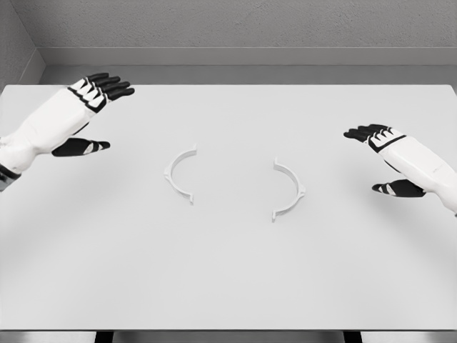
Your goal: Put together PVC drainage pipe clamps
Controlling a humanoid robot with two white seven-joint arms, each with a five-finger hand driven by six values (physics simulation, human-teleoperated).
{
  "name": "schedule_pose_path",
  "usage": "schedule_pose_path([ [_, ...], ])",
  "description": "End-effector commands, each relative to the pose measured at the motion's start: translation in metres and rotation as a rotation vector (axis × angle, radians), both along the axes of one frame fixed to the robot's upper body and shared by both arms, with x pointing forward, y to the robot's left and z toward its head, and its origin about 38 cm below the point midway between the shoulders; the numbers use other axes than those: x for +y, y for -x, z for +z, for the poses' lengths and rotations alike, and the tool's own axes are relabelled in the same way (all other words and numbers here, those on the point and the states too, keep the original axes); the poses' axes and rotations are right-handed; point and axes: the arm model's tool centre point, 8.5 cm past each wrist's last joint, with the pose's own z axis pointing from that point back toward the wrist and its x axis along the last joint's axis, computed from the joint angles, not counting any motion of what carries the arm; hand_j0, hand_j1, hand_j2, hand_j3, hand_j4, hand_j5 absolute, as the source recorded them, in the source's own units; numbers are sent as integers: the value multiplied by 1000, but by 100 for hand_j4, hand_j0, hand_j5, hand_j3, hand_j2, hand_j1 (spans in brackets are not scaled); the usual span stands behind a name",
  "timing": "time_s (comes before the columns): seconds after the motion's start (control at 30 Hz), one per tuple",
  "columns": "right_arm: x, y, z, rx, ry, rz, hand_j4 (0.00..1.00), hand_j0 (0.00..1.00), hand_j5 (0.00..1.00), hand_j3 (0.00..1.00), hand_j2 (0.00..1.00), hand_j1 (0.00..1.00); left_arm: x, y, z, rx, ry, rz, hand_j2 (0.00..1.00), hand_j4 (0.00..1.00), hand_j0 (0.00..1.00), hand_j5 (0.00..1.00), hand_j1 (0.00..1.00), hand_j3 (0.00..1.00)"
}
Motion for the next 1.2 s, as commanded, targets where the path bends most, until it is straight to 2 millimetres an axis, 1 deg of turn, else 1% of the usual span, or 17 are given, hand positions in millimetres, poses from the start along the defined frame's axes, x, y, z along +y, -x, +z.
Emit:
schedule_pose_path([
  [0.0,-1,0,-1,5,-4,-1,100,100,100,100,100,100,-10,-2,-10,19,42,-8,100,100,100,100,100,100],
  [0.03,-1,1,0,0,-9,-2,100,100,100,100,100,100,-10,-3,-16,33,47,-3,100,100,100,100,100,100],
  [0.1,0,0,-1,5,-7,0,100,100,100,100,100,100,-11,-3,-16,34,45,-5,100,100,100,100,100,100],
  [0.13,-2,-1,-7,22,-14,-6,100,100,100,100,100,100,-10,-3,-17,36,47,-3,100,100,100,100,100,100],
  [0.17,3,-2,-10,29,-21,6,100,100,100,100,100,100,-11,-3,-18,38,44,-5,100,100,100,100,100,100],
  [0.2,14,-2,-13,36,-17,35,100,100,100,100,100,100,-12,-3,-20,46,42,-7,100,100,100,100,100,100],
  [0.23,29,-12,-12,26,11,70,100,100,100,100,100,100,-10,-4,-24,56,42,0,100,100,100,100,100,100],
  [0.27,36,-18,-9,-10,30,68,100,100,100,100,100,100,-8,-4,-25,61,39,7,100,100,100,100,100,100],
  [0.33,38,-22,-3,-131,26,20,100,100,100,100,100,100,-1,-5,-25,67,28,18,100,100,100,100,100,100],
  [0.4,40,-23,-2,-176,29,12,100,100,100,100,100,100,2,-5,-28,76,22,25,100,100,100,100,100,100],
  [0.47,52,-23,-4,-251,39,19,100,100,100,100,100,100,11,-7,-32,91,9,48,100,100,100,100,100,100],
  [0.57,61,-23,-6,-258,33,42,100,100,100,100,100,100,3,-10,-36,101,-1,27,100,100,100,100,100,100],
  [0.67,73,-20,-17,-234,45,79,100,100,100,100,100,100,-15,-15,-44,117,12,-4,100,100,100,100,100,100],
  [0.73,74,-18,-18,-229,50,83,100,100,100,100,100,100,-22,-19,-48,124,15,-11,100,100,100,100,100,100],
  [0.87,78,-11,-25,-213,81,104,100,100,100,100,100,100,-28,-23,-60,154,21,-13,100,100,100,100,100,100],
  [0.93,79,-9,-26,-210,94,108,100,100,100,100,100,100,-37,-31,-66,168,45,-11,100,100,100,100,100,100],
  [1.17,90,-7,-40,-169,117,143,100,100,100,100,100,100,-49,-32,-69,174,52,-32,100,100,100,100,100,100],
])
